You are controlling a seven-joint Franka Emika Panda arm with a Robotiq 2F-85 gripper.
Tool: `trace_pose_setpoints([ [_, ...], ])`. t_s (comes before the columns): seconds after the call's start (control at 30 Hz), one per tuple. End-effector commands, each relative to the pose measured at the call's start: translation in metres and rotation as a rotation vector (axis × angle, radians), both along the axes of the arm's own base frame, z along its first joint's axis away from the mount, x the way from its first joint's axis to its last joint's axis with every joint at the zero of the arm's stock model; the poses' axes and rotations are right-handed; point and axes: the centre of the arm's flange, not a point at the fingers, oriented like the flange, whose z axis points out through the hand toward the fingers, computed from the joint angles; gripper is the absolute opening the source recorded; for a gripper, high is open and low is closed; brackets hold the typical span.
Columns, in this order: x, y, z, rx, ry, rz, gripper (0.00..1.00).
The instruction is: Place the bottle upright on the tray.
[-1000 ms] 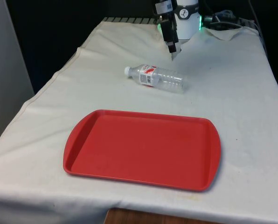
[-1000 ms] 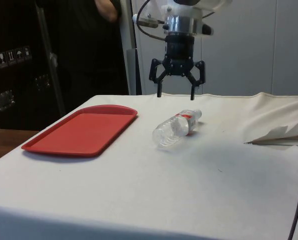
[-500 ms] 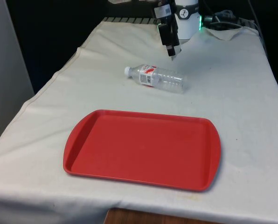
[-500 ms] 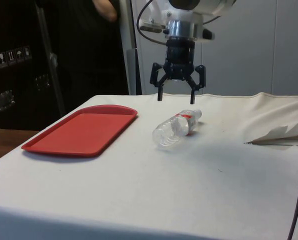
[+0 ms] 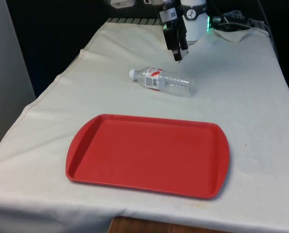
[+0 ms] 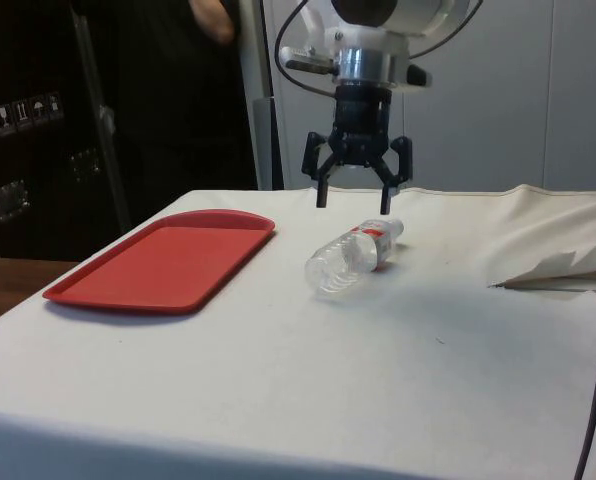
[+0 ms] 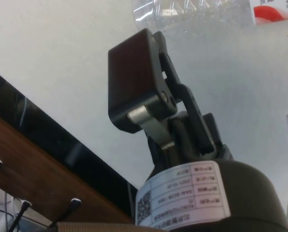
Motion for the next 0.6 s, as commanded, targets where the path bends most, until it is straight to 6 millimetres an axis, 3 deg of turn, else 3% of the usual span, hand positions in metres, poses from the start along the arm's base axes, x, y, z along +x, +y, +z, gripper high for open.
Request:
trace_pose_setpoints([
  [0.0, 0.001, 0.001, 0.001, 0.010, -0.013, -0.017, 1.00],
  [0.57, -0.002, -0.013, -0.010, 0.027, 0.006, -0.079, 1.00],
])
